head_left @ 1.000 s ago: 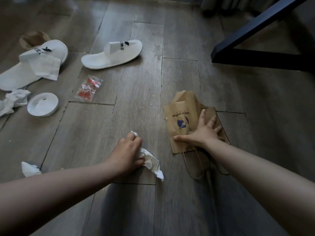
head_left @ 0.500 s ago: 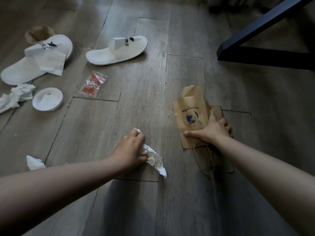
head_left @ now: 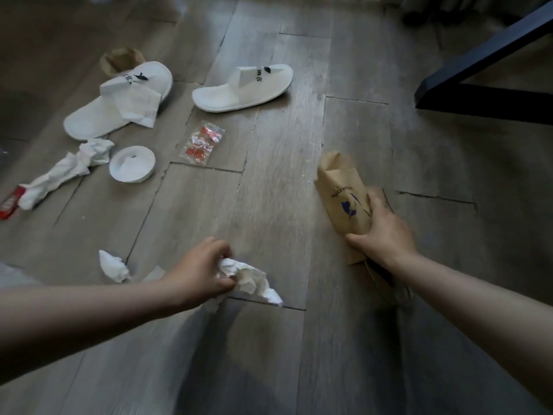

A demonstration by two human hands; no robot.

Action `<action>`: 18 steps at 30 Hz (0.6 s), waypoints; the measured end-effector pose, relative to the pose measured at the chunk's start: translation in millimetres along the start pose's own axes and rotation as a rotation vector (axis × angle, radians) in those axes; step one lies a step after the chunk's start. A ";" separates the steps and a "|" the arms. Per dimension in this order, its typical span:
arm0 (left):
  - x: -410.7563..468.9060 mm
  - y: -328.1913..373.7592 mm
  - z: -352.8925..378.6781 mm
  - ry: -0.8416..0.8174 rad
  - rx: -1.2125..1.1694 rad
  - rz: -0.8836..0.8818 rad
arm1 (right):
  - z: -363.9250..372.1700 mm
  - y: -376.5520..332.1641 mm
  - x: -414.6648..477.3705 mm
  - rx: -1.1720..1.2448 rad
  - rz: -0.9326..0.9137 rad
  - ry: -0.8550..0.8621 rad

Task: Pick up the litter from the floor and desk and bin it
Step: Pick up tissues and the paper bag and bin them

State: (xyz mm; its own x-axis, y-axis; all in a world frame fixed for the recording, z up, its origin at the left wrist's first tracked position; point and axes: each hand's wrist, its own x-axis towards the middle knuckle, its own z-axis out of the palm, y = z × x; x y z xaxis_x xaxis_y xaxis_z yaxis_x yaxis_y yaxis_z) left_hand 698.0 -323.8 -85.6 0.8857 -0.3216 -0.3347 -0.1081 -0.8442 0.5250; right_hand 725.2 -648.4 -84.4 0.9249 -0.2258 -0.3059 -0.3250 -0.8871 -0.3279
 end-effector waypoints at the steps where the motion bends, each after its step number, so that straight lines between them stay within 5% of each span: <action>1: -12.5 -9.9 -2.5 0.011 -0.002 -0.029 | 0.4 -7.7 -6.0 0.007 -0.031 -0.008; 13: -104.4 -83.1 -28.8 0.244 -0.166 -0.316 | 11.3 -109.1 -67.1 0.060 -0.350 -0.118; 18: -99.6 -99.6 -47.6 0.094 -0.066 -0.498 | 15.8 -124.9 -76.2 0.046 -0.391 -0.155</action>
State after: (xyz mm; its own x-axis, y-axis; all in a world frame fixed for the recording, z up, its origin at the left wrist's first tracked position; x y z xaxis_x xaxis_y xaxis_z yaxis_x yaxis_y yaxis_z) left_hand 642.0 -187.3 -67.3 0.8595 0.1554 -0.4869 0.3635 -0.8555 0.3687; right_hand 692.2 -514.0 -34.3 0.9409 0.1904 -0.2801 0.0326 -0.8741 -0.4846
